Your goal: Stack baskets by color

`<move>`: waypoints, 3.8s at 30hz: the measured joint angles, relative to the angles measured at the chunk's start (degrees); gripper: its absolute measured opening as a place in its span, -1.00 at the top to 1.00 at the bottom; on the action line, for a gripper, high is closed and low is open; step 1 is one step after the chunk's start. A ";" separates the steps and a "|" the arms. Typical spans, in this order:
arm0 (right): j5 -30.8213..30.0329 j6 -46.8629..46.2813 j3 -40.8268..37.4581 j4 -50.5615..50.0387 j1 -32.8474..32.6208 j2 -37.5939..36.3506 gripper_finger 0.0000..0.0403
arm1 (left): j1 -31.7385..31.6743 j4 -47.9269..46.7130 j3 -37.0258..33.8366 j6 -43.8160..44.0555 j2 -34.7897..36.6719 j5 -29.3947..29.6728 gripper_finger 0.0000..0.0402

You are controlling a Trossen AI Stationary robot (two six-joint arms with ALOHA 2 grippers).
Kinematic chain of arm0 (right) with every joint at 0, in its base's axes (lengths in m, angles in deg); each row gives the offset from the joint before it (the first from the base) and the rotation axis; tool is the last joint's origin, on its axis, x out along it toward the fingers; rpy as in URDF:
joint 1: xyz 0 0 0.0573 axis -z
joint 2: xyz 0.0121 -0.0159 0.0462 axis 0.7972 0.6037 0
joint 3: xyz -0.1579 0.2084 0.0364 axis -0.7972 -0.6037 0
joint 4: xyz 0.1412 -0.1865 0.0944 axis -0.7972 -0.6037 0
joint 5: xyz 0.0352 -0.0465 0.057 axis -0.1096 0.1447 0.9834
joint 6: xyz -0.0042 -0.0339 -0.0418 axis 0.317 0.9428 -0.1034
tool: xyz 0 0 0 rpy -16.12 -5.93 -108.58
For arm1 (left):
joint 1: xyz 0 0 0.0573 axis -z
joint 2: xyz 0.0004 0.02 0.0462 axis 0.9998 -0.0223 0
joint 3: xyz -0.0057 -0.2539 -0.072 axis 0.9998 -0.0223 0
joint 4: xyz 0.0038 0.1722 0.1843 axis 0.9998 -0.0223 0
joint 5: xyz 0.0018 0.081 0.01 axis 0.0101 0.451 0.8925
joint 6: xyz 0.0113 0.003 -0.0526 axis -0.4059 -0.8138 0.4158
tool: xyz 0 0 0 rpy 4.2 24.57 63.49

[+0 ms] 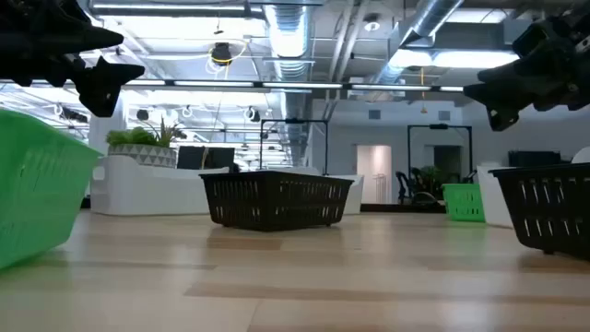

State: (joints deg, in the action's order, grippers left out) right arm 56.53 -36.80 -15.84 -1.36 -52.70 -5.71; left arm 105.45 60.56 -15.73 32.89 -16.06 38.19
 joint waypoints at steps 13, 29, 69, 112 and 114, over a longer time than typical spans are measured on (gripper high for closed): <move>0.00 0.01 0.00 0.00 0.00 0.01 0.16 | 0.00 0.00 0.00 0.00 0.00 0.00 -0.12; 0.00 0.00 0.00 0.00 -0.01 0.00 0.16 | -0.02 0.02 0.00 0.00 0.00 0.00 -0.12; 0.00 0.12 0.00 0.21 0.00 0.00 0.16 | 0.00 0.17 0.00 2.27 0.00 1.57 -0.12; -12.31 -8.85 0.97 19.20 0.42 0.04 0.18 | -0.02 10.88 6.60 11.98 -2.42 13.31 -0.12; -12.33 -7.73 2.46 20.40 0.42 0.01 0.17 | -0.02 5.91 10.98 12.82 -4.79 13.82 -0.12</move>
State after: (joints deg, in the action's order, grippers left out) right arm 44.20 -44.53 -13.39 19.04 -52.28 -5.70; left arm 105.43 66.47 -4.75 45.71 -20.85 52.01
